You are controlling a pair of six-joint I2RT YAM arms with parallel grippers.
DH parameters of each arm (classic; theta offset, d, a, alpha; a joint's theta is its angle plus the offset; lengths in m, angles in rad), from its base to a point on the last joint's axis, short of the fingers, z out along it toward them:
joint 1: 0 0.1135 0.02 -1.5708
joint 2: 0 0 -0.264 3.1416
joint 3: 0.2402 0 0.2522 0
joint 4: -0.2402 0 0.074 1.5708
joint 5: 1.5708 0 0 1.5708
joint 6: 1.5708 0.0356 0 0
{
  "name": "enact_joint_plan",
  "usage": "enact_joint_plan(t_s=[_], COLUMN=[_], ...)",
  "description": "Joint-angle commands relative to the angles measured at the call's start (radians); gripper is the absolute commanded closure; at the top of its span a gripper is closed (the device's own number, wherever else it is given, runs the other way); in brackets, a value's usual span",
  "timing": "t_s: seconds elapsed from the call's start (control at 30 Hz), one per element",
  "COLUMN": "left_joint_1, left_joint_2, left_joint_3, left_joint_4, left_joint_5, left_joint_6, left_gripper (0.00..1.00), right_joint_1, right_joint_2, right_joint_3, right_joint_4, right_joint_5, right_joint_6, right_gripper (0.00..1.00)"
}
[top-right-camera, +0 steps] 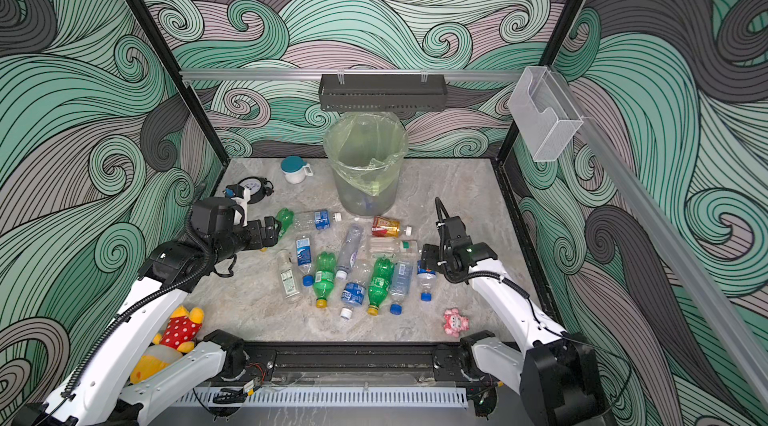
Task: Throw the plastic bottles in the bin
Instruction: 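Withdraw the left gripper while the right gripper grasps a clear Pepsi-labelled bottle, then lift the Pepsi bottle with the right gripper and drop it into the bin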
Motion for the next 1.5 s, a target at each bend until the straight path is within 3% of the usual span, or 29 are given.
enact_joint_plan(t_s=[0.0, 0.27, 0.7, 1.13, 1.47], left_joint_1=[0.007, 0.008, 0.007, 0.007, 0.007], left_joint_2=[-0.019, -0.025, -0.029, -0.037, -0.082], left_joint_3=[-0.016, -0.048, -0.057, -0.097, -0.122], left_joint_4=[-0.019, -0.015, -0.021, -0.009, -0.044], left_joint_5=[-0.040, -0.057, -0.084, -0.106, -0.129], left_joint_6=[-0.027, -0.018, -0.019, -0.034, -0.060], left_gripper=[0.03, 0.03, 0.03, 0.03, 0.03], right_joint_1=[-0.007, -0.007, -0.007, -0.008, -0.010], right_joint_2=[0.035, 0.176, 0.298, 0.098, 0.007], right_joint_3=[-0.018, -0.023, -0.012, 0.032, 0.183], right_joint_4=[0.080, 0.163, 0.198, 0.091, 0.056], right_joint_5=[-0.001, -0.054, -0.060, 0.009, -0.036], right_joint_6=[0.005, -0.012, -0.020, -0.045, -0.101], right_gripper=[0.20, 0.22, 0.45, 0.55, 0.56])
